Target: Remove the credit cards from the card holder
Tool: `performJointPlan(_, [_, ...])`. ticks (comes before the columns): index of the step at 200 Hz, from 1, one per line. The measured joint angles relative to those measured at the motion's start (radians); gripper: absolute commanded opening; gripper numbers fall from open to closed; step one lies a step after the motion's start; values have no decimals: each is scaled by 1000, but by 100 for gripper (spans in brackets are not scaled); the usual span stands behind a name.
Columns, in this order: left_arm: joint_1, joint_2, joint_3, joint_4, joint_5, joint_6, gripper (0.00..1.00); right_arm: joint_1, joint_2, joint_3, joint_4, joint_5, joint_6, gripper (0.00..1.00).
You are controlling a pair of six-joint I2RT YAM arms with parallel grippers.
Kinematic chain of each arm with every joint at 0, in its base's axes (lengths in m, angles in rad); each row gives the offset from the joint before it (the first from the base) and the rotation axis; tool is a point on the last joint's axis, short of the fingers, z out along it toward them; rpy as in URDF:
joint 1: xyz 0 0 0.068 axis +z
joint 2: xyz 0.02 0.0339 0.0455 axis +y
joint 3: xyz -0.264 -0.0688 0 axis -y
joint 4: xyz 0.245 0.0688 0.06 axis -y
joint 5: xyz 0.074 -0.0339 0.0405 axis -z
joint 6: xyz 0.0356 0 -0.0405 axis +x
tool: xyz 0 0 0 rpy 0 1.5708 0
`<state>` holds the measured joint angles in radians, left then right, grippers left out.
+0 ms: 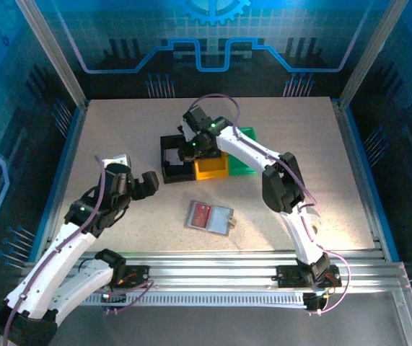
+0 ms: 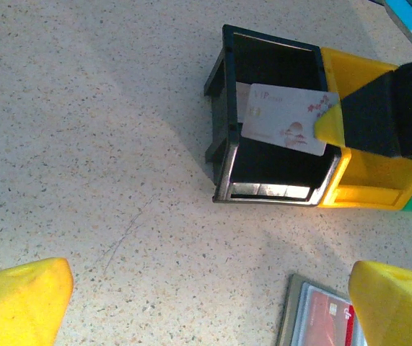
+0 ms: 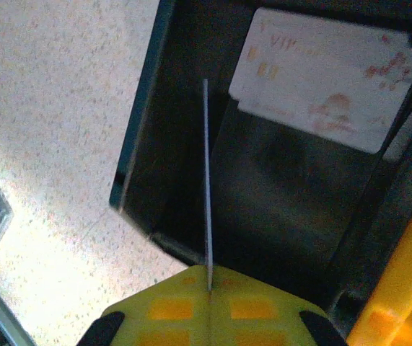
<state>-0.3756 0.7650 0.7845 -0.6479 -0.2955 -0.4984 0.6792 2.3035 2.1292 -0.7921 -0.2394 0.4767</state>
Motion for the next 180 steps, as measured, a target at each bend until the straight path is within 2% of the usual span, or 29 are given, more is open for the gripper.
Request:
performJointPlan(55, [2, 2, 0, -1, 1, 0, 99, -21, 126, 162, -70, -8, 0, 0])
performJointPlan(180, [15, 8, 0, -2, 5, 0, 99, -21, 247, 293, -91, -71, 21, 0])
